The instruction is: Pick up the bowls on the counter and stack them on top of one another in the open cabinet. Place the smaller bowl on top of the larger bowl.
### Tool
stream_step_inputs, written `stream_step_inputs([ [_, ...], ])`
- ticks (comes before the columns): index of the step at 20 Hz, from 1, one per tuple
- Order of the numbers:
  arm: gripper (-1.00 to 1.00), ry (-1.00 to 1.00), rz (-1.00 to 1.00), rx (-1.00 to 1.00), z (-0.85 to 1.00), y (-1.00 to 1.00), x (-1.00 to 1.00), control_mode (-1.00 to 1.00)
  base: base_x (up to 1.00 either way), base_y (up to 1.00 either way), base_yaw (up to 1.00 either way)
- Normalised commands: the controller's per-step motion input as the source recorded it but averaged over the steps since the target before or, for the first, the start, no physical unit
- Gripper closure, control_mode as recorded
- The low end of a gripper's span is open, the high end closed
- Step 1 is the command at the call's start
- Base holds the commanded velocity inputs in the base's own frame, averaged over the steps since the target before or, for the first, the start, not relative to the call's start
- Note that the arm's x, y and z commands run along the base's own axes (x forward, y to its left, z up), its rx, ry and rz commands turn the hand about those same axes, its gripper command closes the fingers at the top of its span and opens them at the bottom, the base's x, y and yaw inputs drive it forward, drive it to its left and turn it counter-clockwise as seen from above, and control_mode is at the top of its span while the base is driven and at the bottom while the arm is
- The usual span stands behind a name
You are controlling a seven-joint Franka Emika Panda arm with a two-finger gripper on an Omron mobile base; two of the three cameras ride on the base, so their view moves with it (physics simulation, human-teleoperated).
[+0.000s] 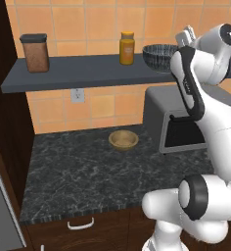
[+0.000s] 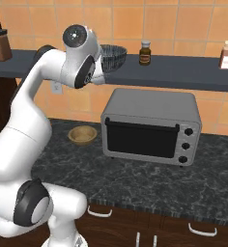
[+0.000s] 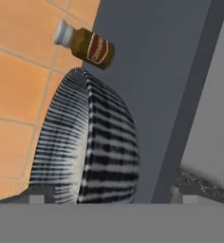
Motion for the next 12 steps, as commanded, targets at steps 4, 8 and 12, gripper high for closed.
stream_step_inputs([
  [4, -1.0, -0.03, 0.0, 0.03, 0.21, 0.04, -0.68, -1.0, 0.0, 0.0, 0.0],
  [8, -1.0, 0.02, -0.01, 0.13, 0.24, 0.31, -1.0, -1.0, 0.0, 0.0, 0.0],
  [12, -1.0, 0.06, 0.0, 0.14, 0.06, 0.4, -1.0, -1.0, 0.0, 0.0, 0.0],
])
